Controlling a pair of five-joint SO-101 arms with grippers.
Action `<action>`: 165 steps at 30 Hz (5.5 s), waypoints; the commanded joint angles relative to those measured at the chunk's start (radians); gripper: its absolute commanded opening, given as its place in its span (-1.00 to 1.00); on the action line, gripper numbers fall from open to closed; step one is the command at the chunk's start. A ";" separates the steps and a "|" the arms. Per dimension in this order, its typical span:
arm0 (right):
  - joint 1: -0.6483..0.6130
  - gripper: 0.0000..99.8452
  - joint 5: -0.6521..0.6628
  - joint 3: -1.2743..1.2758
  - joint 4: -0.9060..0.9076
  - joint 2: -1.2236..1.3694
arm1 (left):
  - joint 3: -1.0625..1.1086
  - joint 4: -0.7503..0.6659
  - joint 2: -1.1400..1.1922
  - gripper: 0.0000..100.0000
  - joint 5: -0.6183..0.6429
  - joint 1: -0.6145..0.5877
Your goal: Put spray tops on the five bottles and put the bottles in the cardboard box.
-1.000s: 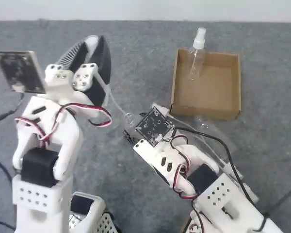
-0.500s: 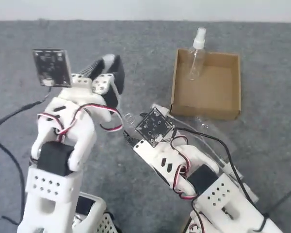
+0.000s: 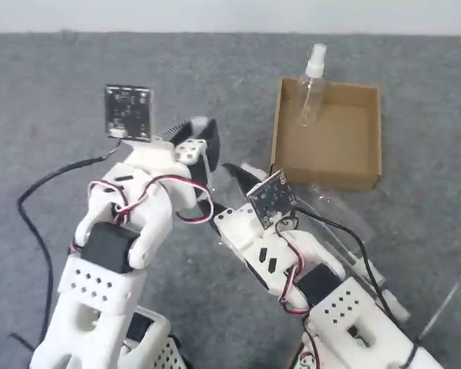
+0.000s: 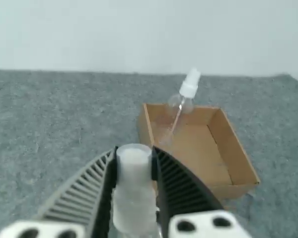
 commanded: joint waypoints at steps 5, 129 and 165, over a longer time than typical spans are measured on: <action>0.018 -0.99 -0.009 0.014 -0.035 -0.033 | -0.010 0.028 -0.008 -0.89 -0.005 0.012; 0.789 -0.99 0.135 -1.392 0.420 1.110 | 0.690 -0.061 -0.769 -0.98 -0.295 -0.190; 0.823 -0.99 0.041 -1.390 0.038 1.491 | 0.699 -0.061 -0.769 -0.98 -0.295 -0.190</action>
